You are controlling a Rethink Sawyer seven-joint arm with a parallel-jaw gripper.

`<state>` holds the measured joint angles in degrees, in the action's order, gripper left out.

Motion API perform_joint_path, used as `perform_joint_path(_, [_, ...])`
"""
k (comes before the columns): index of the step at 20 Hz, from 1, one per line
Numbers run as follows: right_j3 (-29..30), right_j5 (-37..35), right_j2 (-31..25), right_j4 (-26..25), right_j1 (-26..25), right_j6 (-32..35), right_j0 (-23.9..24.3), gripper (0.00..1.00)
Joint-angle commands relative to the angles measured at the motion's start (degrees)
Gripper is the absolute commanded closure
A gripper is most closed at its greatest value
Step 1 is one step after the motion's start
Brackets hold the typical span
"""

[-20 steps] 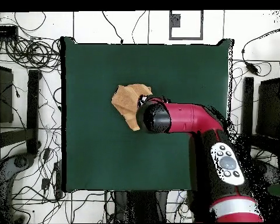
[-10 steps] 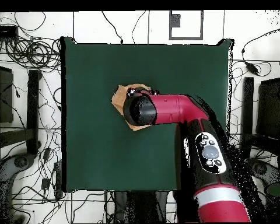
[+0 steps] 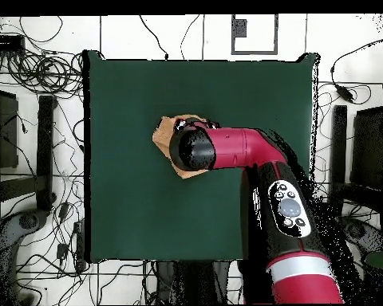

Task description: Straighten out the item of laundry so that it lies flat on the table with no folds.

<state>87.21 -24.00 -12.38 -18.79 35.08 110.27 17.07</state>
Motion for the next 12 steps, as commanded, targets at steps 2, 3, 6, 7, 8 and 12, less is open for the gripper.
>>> perform_joint_path(2, [1.28,-3.30,-2.55,1.07,-1.45,2.11,0.22,0.00])
perform_joint_path(3, [1.48,-2.98,-2.59,0.94,-1.54,2.03,0.44,0.00])
perform_joint_path(6, [2.50,-1.74,-2.15,0.26,-1.49,2.15,0.85,0.00])
perform_joint_path(7, [2.87,-0.89,-2.04,-0.18,-1.41,2.08,1.06,0.00])
perform_joint_path(8, [3.56,-0.38,-2.06,-0.30,-1.31,2.15,1.37,0.00])
perform_joint_path(12, [5.49,0.51,-2.24,-0.86,-0.30,1.73,2.43,0.00])
